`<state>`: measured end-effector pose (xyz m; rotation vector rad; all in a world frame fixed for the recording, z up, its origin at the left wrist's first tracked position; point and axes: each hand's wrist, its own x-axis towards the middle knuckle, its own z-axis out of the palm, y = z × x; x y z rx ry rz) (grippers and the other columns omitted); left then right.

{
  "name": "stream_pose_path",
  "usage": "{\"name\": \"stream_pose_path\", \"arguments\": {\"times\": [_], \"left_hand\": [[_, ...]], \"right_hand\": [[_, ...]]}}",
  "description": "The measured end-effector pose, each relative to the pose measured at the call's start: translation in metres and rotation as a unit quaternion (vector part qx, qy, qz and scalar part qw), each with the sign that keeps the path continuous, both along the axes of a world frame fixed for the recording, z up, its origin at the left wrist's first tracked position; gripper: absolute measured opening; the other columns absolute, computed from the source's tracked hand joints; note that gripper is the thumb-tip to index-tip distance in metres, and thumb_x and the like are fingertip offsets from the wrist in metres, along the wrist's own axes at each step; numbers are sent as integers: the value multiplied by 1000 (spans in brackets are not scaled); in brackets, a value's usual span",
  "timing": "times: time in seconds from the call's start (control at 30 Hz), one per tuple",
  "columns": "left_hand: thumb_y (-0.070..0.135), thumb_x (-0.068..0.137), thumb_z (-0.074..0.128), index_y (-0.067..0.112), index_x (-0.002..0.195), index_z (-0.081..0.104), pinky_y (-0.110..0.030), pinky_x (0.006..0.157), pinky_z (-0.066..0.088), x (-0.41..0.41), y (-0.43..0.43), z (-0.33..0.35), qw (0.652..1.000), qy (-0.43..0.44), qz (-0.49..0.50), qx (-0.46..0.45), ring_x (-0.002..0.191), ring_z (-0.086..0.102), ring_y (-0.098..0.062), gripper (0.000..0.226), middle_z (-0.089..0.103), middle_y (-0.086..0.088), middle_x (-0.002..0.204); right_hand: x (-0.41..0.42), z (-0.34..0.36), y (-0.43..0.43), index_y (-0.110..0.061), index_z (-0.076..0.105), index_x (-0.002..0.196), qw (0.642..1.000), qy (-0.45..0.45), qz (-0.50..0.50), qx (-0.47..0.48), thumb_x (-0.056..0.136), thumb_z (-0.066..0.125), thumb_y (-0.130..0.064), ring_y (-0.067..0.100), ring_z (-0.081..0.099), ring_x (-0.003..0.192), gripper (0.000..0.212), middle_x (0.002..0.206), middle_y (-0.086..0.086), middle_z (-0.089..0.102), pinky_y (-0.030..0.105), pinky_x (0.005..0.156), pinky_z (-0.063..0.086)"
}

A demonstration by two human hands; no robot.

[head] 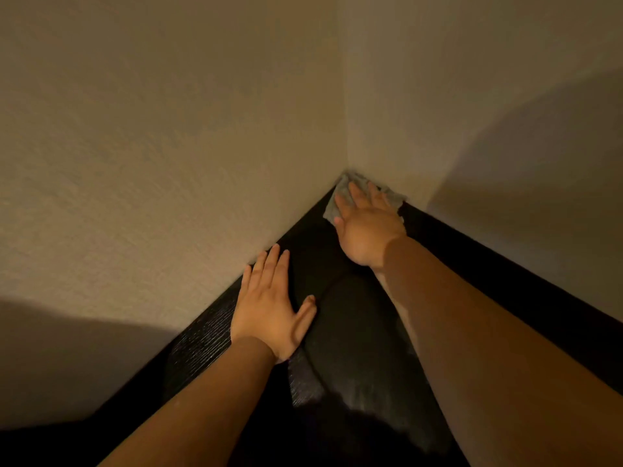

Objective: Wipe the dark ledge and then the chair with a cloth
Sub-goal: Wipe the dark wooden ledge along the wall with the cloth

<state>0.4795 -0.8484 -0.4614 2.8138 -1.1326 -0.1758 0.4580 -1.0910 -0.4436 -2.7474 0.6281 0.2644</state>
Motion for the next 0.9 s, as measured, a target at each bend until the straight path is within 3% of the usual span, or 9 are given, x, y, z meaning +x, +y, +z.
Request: {"name": "stream_pose_path", "arguments": {"times": [0.1, 0.17, 0.27, 0.4, 0.47, 0.53, 0.63, 0.73, 0.9], "left_hand": [[73, 93, 22, 20, 169, 1, -42, 131, -4, -1, 2, -1, 1000, 11, -7, -4, 162, -10, -17, 95, -4, -1, 177], [73, 93, 20, 19, 169, 0, -43, 131, -4, -1, 2, 0, 1000, 16, -10, -2, 162, -12, -17, 96, -5, -2, 177], [74, 93, 20, 19, 169, -1, -43, 131, -4, -1, 2, 0, 1000, 13, -8, -4, 161, -13, -16, 96, -7, -1, 176], [74, 91, 21, 23, 169, -2, -40, 131, -8, -2, -1, 2, 1000, 18, 6, -5, 161, -14, -14, 96, -9, 2, 176], [74, 90, 21, 24, 169, -2, -38, 130, -10, 1, -2, 2, 1000, 14, 12, -5, 161, -14, -14, 96, -8, 3, 176], [74, 88, 20, 24, 169, -1, -39, 130, -9, 0, -3, 1, 1000, 10, 14, 5, 161, -13, -14, 97, -8, 3, 176], [74, 88, 19, 24, 169, -1, -38, 130, -11, 0, -3, 2, 1000, 16, 14, 1, 160, -15, -14, 97, -9, 2, 176], [74, 88, 20, 24, 169, -2, -39, 130, -11, -1, -2, 2, 1000, 21, 11, 3, 161, -15, -14, 97, -9, 2, 176], [76, 87, 19, 24, 169, -3, -40, 131, -9, 0, -5, 5, 1000, 20, 15, 3, 161, -12, -16, 99, -8, 2, 176]], "right_hand": [[-9, -1, 39, -33, 7, 164, 996, -22, 78, -23, 109, 15, -46, 30, -11, 157, 57, 172, -2, -6, 45, 128, -4], [-22, -1, 61, -36, 9, 164, 990, -32, 135, 11, 110, 14, -47, 24, -13, 157, 55, 172, -8, -5, 42, 127, -5], [-18, 0, 46, -35, 9, 164, 983, -27, 180, 21, 110, 15, -46, 20, -12, 157, 55, 172, -9, -4, 40, 128, -4], [9, -4, -19, -28, -2, 164, 998, 9, 64, -23, 111, 16, -43, 24, -13, 157, 58, 172, -1, -13, 38, 125, -7], [16, -10, -20, -30, -4, 164, 1000, 8, 4, -7, 108, 11, -50, 22, -15, 157, 61, 171, -4, -16, 45, 128, 0], [11, -13, 8, -32, -4, 163, 1000, 10, 25, 4, 104, 7, -55, 24, -16, 157, 65, 171, -6, -14, 53, 127, 8], [-7, -14, 41, -30, 9, 164, 993, -35, 111, -12, 105, 14, -53, 25, -7, 158, 64, 172, -3, -1, 45, 128, 2], [-1, -1, 24, -29, 4, 164, 989, -11, 148, -6, 108, 15, -52, 21, -10, 158, 62, 172, -4, -4, 41, 128, -1], [6, -5, -18, -24, 0, 165, 998, -4, 44, -44, 108, 10, -54, 22, -8, 158, 65, 172, 0, -7, 38, 128, -3]]}}
